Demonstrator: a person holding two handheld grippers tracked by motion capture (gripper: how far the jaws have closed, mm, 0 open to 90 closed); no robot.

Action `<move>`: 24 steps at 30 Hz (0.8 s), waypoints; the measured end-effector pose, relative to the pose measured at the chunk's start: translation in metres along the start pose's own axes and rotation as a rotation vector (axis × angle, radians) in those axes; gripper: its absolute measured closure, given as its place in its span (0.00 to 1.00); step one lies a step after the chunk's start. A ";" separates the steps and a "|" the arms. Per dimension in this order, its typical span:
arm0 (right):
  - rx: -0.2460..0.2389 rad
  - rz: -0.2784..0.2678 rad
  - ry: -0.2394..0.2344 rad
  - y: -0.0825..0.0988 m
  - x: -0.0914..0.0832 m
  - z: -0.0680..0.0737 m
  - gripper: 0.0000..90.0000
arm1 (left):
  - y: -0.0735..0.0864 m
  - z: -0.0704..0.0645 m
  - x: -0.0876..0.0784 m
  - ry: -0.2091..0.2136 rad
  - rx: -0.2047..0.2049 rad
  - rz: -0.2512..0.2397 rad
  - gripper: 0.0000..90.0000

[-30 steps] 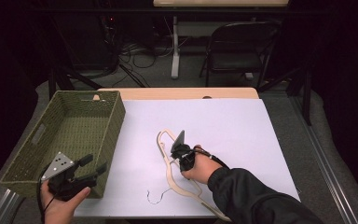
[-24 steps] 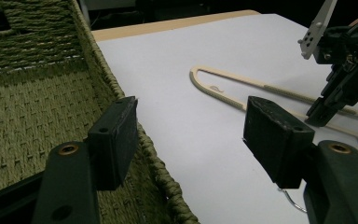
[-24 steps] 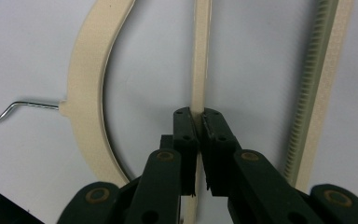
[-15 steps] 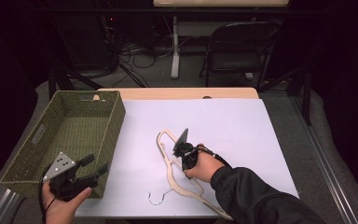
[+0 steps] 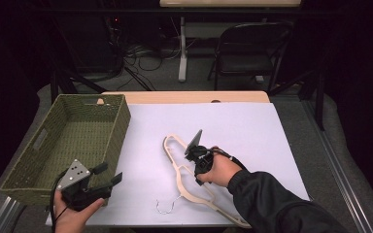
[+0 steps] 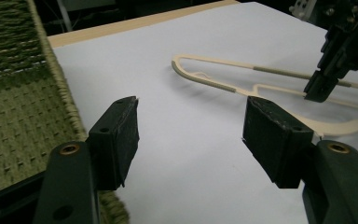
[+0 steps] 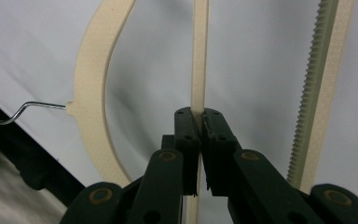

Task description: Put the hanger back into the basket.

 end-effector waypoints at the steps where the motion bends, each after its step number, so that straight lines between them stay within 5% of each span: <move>1: -0.007 -0.012 -0.007 0.001 -0.002 0.001 0.95 | 0.000 -0.002 0.002 0.006 0.006 0.003 0.40; 6: -0.044 -0.004 -0.042 0.006 -0.007 0.002 0.95 | 0.002 -0.012 0.014 0.034 0.049 0.021 0.39; 11: -0.154 -0.013 0.021 0.010 -0.015 0.002 0.95 | 0.005 -0.033 0.036 0.083 0.105 0.063 0.39; 14: -0.172 -0.040 0.020 0.011 -0.017 0.003 0.95 | 0.006 -0.040 0.047 0.102 0.135 0.082 0.39; 24: -0.345 -0.058 0.070 0.014 -0.022 0.002 0.95 | 0.011 -0.061 0.065 0.146 0.176 0.110 0.39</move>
Point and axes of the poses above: each handheld gripper's, and its own axes: x roughly forward along the jaws, y roughly out of its underside, z roughly to its left, the point moved 6 cm from there along x, roughly forward along the jaws, and after that the axes turned 5 degrees about z, right-handed, at the moved point
